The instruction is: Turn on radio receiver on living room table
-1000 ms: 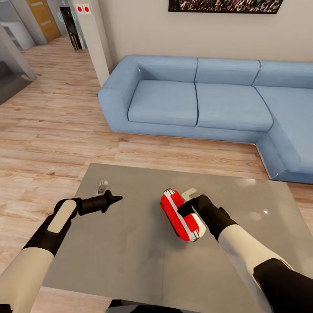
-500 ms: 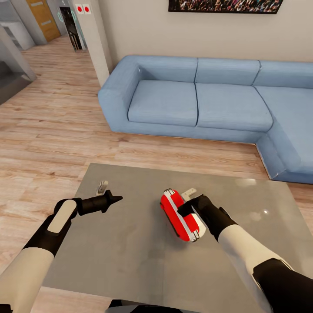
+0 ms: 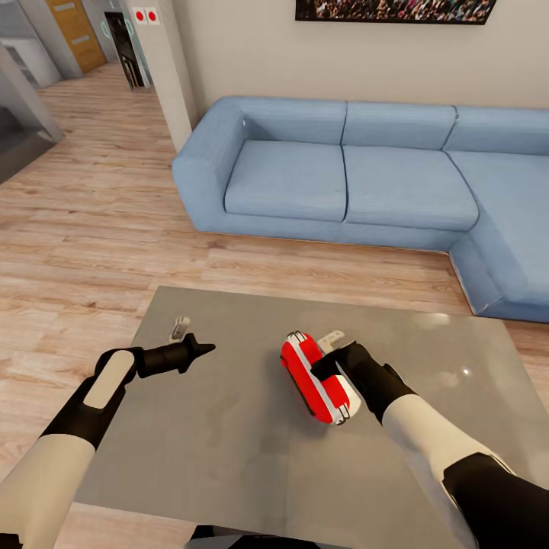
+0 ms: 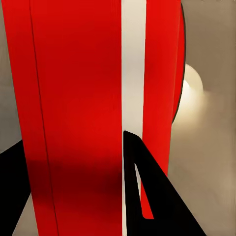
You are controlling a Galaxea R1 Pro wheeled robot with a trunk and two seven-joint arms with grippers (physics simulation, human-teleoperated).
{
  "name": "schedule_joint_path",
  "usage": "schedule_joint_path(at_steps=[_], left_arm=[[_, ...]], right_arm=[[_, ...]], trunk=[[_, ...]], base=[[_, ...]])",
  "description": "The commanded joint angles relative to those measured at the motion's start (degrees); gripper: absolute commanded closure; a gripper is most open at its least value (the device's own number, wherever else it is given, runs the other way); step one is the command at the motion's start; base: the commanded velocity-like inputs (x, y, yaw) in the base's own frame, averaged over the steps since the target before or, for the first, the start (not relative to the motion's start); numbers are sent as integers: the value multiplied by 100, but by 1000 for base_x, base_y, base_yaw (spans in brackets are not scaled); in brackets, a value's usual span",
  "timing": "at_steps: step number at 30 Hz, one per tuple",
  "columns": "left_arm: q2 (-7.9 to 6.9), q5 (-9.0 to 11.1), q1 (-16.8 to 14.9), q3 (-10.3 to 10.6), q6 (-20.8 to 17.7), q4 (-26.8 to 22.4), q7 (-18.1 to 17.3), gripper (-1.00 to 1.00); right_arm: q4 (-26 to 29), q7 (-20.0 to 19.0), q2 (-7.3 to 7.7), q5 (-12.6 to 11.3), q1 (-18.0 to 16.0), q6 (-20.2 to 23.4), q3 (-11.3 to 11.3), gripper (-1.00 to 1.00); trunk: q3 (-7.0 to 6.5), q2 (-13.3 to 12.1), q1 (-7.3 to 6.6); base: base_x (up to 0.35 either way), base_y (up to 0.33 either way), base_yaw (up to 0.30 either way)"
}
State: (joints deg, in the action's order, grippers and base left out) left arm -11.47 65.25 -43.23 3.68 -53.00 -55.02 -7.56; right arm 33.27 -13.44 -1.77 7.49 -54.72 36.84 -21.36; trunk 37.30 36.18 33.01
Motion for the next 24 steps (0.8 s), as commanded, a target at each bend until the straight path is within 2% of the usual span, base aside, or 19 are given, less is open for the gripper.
schedule_joint_path(at_steps=[1,24], left_arm=[[3,-2,-1,1,0,-4,0,100],[11,-2,-1,1,0,-8,0,100]], right_arm=[[-82,-10,3,-22,5,-1,8,-100],[-48,-32,11,-6,1,5,8,-100]], trunk=[[1,-2,2],[1,-2,2]], base=[[0,0,0],[0,0,0]])
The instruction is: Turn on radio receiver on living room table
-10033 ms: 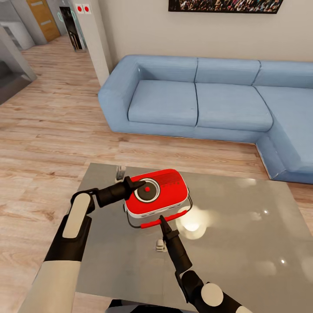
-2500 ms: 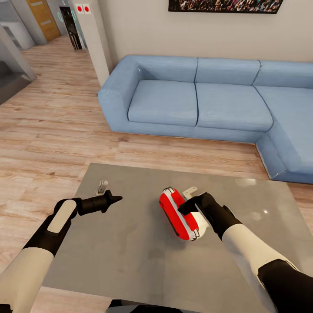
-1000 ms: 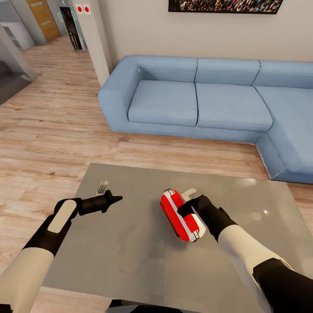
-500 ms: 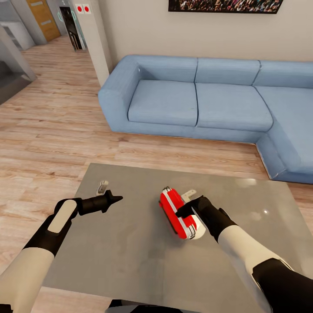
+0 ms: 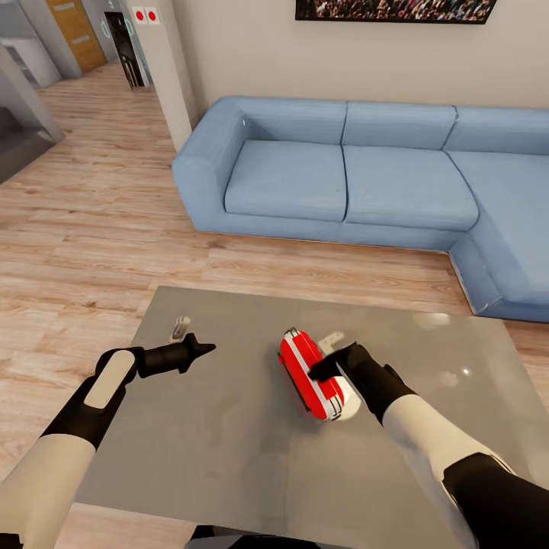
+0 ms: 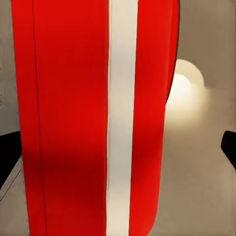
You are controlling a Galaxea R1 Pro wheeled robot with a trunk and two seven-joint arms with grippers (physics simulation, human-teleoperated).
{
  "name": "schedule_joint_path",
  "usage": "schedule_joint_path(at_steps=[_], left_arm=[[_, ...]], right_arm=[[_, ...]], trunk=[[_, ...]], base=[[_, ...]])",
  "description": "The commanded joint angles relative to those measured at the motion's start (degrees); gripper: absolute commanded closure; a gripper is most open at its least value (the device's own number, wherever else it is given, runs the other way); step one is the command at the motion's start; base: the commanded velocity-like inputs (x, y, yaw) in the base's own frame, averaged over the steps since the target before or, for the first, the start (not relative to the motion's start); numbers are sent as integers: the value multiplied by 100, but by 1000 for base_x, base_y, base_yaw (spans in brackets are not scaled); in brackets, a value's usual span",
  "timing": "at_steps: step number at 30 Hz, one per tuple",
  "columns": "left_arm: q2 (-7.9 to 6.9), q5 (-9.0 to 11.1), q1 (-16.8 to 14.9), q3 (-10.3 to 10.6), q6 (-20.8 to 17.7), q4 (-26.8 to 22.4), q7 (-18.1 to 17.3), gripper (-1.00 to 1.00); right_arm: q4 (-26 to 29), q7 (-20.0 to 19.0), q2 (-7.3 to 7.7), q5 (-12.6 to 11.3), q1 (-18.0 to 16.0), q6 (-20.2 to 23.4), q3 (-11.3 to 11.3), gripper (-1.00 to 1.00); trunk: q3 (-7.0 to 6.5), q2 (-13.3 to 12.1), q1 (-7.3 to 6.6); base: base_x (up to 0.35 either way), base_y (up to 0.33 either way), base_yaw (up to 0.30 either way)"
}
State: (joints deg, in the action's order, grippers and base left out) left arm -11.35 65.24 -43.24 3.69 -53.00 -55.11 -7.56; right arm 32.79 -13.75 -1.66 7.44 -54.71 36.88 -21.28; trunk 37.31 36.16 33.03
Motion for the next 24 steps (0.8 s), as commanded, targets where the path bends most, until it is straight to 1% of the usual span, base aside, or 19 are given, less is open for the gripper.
schedule_joint_path(at_steps=[1,2,3,4,5,6,7,8,9,10,11,12,13,15,19,24], left_arm=[[1,-1,0,0,0,0,0,100],[-1,-1,0,0,0,0,0,100],[-6,-2,0,0,0,-7,0,100],[-8,-2,0,0,0,-9,0,100],[-18,-2,0,0,0,-55,0,100],[-23,-4,0,0,0,-109,5,100],[-28,-21,0,0,-4,-198,23,100],[-30,-45,0,0,-8,-258,34,100],[-33,-69,0,0,-11,-328,33,100],[-36,-86,0,0,-14,-417,30,100],[-38,-94,0,0,-14,-468,31,100],[-39,-105,0,0,-16,-576,36,100],[-37,-112,0,0,-16,-673,42,100],[-29,-121,0,-4,-17,-831,55,100],[-36,-124,0,-1,-21,-964,55,100],[-47,-133,0,9,-42,-1107,63,100]], right_arm=[[34,-28,6,-2,-2,3,-3,-100],[73,-41,14,-3,-2,15,-4,-100],[478,-92,68,-9,-4,98,-6,-100],[656,-114,81,-11,-4,156,-7,-100],[1602,-281,155,-23,-4,706,2,-100],[2197,-439,224,-28,-4,1168,6,-100],[3136,-774,399,-30,-4,1892,12,-100],[3713,-1050,561,-30,-4,2312,14,-100],[4182,-1339,750,-31,-4,2312,16,-100],[4489,-1620,946,-31,-4,2312,17,-100],[4600,-1751,1040,-31,-4,2312,19,-100],[4760,-1985,1200,-32,-4,2312,22,-100],[4864,-2162,1320,-32,-4,2312,25,-100],[5002,-2372,1475,-32,-4,2312,32,-100],[5057,-2446,1538,-25,-4,2312,35,-100],[5084,-2467,1549,-24,-4,2312,36,-100]], trunk=[[0,0,0],[0,0,0],[0,0,0],[0,0,0],[0,0,0],[0,0,0],[0,0,0],[0,0,0],[0,0,0],[0,0,0],[0,0,0],[0,0,0],[0,0,0],[0,0,0],[0,0,0],[0,0,0]], base=[[0,0,0],[0,0,0],[0,0,0],[0,0,0],[0,0,0],[0,0,0],[0,0,0],[0,0,0],[0,0,0],[0,0,0],[0,0,0],[0,0,0],[0,0,0],[0,0,0],[0,0,0],[0,0,0]])
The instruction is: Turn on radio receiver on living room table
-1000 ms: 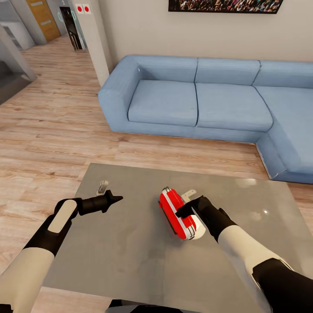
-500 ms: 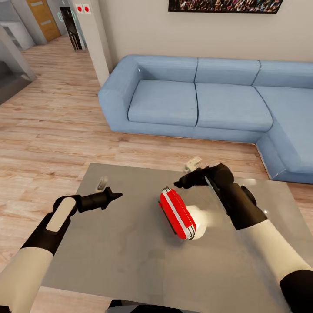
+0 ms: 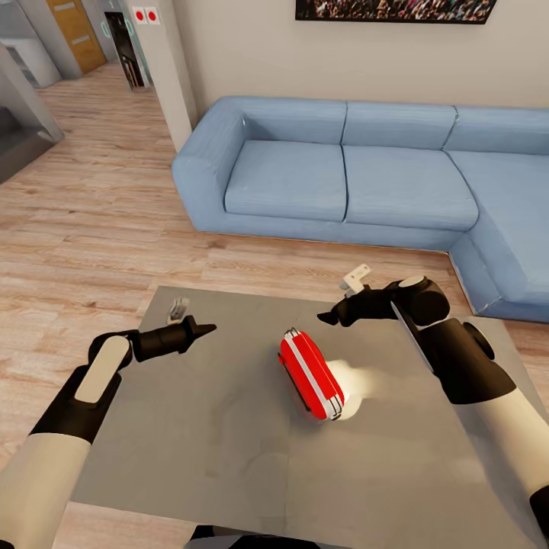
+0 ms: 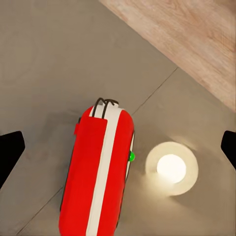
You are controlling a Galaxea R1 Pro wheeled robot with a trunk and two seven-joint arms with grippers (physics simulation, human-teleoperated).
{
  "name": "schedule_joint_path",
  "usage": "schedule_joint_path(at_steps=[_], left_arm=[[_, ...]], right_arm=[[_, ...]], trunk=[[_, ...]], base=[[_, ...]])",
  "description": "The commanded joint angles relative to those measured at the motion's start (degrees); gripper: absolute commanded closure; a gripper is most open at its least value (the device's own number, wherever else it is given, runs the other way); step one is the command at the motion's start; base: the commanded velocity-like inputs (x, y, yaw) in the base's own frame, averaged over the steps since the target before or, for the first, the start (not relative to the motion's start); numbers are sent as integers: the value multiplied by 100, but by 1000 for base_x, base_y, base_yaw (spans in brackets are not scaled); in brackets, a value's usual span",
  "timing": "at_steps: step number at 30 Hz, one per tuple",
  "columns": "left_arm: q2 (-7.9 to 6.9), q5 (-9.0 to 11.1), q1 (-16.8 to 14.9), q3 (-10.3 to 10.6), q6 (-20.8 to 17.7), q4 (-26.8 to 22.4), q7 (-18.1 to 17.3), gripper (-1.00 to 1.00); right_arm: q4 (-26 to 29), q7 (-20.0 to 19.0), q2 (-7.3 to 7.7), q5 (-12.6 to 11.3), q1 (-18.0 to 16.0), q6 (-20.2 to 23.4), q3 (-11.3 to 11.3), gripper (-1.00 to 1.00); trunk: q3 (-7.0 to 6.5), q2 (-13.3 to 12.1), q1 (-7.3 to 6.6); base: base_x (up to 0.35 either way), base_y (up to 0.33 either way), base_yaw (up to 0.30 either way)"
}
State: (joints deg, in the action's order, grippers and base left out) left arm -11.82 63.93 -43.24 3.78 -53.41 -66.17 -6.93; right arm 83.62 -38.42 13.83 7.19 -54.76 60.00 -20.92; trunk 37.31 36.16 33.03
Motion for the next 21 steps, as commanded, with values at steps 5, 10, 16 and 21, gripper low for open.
schedule_joint_path(at_steps=[5,10,16,21], left_arm=[[-8,4,0,8,-73,-152,-2,100],[-5,5,0,1,-487,-211,-2,100],[-13,5,0,0,-570,-456,-2,100],[-13,5,0,0,-570,-480,-2,100]], right_arm=[[10,-4,-2,1,0,0,0,-100],[13,-7,3,0,0,0,7,-100],[14,-8,5,1,0,0,9,-100],[20,-6,6,-2,0,0,15,-100]], trunk=[[0,0,0],[0,0,0],[0,0,0],[-1,0,0]], base=[[-41,0,0],[-280,0,0],[-340,0,0],[-307,0,1]])
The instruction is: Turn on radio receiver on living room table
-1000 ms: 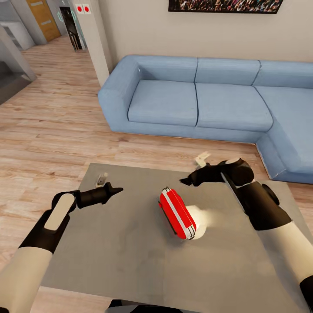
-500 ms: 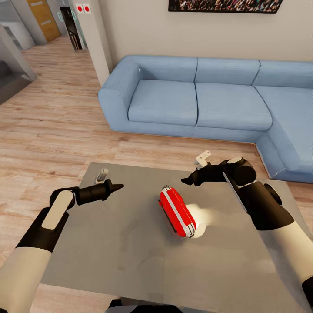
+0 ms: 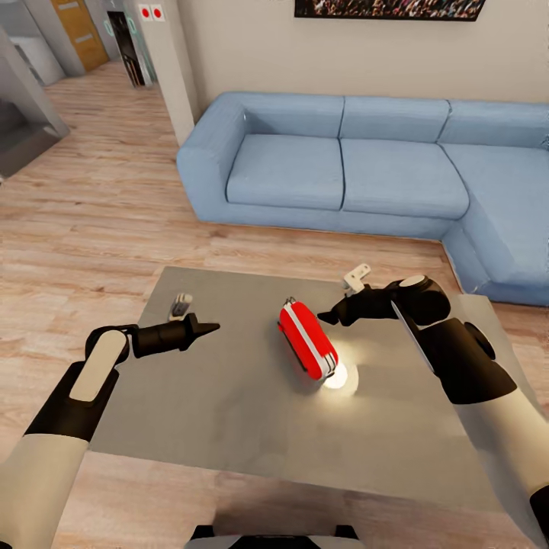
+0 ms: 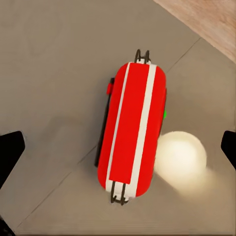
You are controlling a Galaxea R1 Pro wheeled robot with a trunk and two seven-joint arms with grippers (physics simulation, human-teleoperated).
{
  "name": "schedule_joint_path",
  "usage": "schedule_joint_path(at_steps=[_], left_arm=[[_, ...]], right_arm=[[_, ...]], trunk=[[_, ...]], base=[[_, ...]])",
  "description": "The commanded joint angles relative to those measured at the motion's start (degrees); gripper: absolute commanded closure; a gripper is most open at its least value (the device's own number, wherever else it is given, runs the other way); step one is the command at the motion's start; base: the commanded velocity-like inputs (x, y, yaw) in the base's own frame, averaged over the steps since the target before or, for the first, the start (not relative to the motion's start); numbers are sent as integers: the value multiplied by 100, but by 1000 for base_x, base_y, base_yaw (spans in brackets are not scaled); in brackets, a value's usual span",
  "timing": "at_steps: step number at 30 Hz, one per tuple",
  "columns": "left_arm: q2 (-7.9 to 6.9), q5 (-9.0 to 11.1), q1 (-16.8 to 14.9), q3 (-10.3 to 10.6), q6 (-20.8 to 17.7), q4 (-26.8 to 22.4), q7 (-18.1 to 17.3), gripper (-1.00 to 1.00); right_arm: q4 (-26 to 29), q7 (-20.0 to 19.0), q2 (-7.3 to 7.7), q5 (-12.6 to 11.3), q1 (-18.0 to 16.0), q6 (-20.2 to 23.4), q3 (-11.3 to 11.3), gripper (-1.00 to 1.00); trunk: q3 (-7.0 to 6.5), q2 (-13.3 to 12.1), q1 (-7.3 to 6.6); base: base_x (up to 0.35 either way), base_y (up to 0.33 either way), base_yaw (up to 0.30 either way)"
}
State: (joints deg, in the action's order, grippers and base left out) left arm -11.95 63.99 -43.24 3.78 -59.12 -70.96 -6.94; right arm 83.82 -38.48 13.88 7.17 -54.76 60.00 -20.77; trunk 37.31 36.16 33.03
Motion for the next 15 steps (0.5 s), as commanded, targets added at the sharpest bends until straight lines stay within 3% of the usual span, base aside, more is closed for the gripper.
schedule_joint_path(at_steps=[1,15], left_arm=[[0,-5,0,0,3,2,0,100],[-78,-1,0,-3,-3,47,-14,100]], right_arm=[[10,-5,0,-2,0,0,2,-100],[29,-26,0,-5,0,0,18,-100]], trunk=[[-4,0,0],[-108,0,0]], base=[[-99,0,66],[-11,0,183]])
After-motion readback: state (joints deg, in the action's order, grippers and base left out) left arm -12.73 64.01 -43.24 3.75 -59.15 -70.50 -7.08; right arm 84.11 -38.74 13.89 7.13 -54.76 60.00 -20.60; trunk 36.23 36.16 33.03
